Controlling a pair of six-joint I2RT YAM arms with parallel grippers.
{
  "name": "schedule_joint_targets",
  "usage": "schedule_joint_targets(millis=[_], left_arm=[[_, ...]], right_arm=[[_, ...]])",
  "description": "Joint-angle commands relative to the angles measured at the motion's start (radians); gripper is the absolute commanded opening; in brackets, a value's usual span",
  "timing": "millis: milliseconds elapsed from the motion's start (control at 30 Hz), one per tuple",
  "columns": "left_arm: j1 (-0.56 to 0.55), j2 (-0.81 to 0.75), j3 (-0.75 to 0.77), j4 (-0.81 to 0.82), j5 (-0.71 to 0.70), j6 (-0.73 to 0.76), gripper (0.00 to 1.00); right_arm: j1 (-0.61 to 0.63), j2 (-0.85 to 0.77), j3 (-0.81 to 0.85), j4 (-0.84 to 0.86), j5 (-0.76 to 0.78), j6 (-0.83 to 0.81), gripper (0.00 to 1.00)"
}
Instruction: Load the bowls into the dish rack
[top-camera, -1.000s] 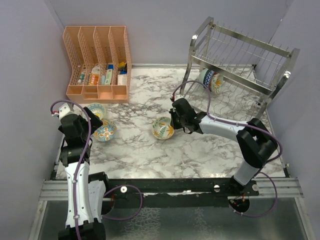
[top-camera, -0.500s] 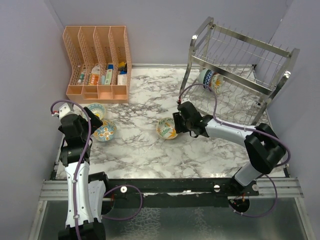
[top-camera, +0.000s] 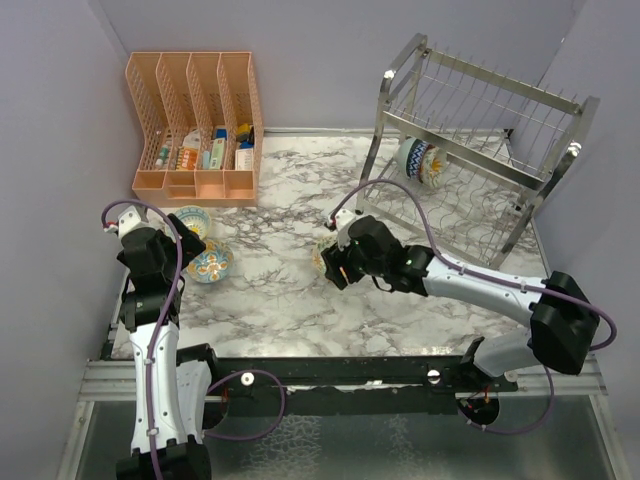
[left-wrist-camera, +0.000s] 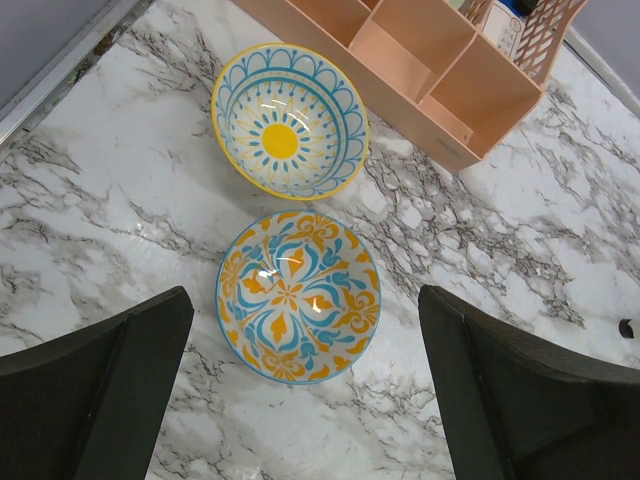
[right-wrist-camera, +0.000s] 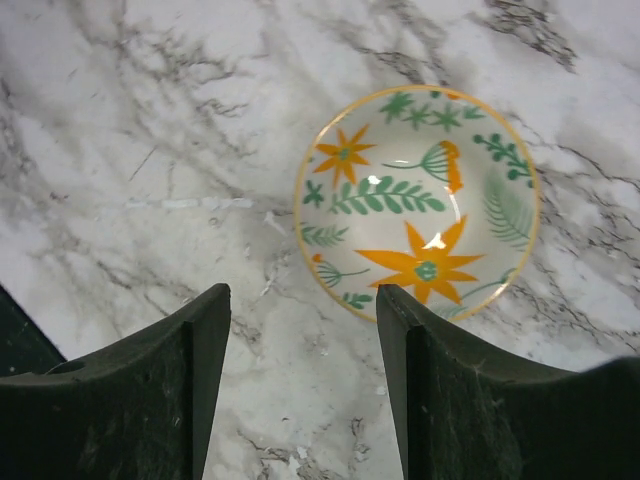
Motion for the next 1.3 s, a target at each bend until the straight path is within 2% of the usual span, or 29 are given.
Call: schedule_joint_targets(millis=[0, 100, 500, 633, 700, 833, 900, 1267], left_arm=[[0.008, -0.002, -0.009, 0.033, 0.018, 0.009, 0.99], [0.009, -0.002, -0.01, 0.031, 0.016, 0.009, 0.99], [0.009, -0.003, -0.008, 0.03, 0.012, 0.009, 0.99], [0.009, -0.004, -0.009, 0.03, 0.015, 0.008, 0.99], [0.009, -0.004, -0.01, 0.031, 0.016, 0.007, 0.99], [0.01, -0.005, -0.01, 0.031, 0.016, 0.008, 0.99], [0.011, -0.006, -0.01, 0.03, 0.015, 0.008, 0.99], [0.011, -0.006, -0.01, 0.03, 0.018, 0.009, 0.99]], right_arm=[[0.056, 0.028, 0.003, 0.015, -0.093, -0.118, 0.6], [0.078, 0.081, 0.026, 0.015, -0.103, -0.141, 0.59], [0.112, 0.286, 0.091, 0.028, 0.109, -0.155, 0.56], [0.113, 0.322, 0.088, 0.049, 0.134, -0.162, 0.53], [0.112, 0.339, 0.088, 0.057, 0.146, -0.157, 0.48], [0.113, 0.346, 0.088, 0.056, 0.16, -0.127, 0.11], [0.113, 0.324, 0.08, 0.061, 0.157, -0.108, 0.02], [0.081, 0.041, -0.034, 0.137, -0.009, 0.106, 0.01]])
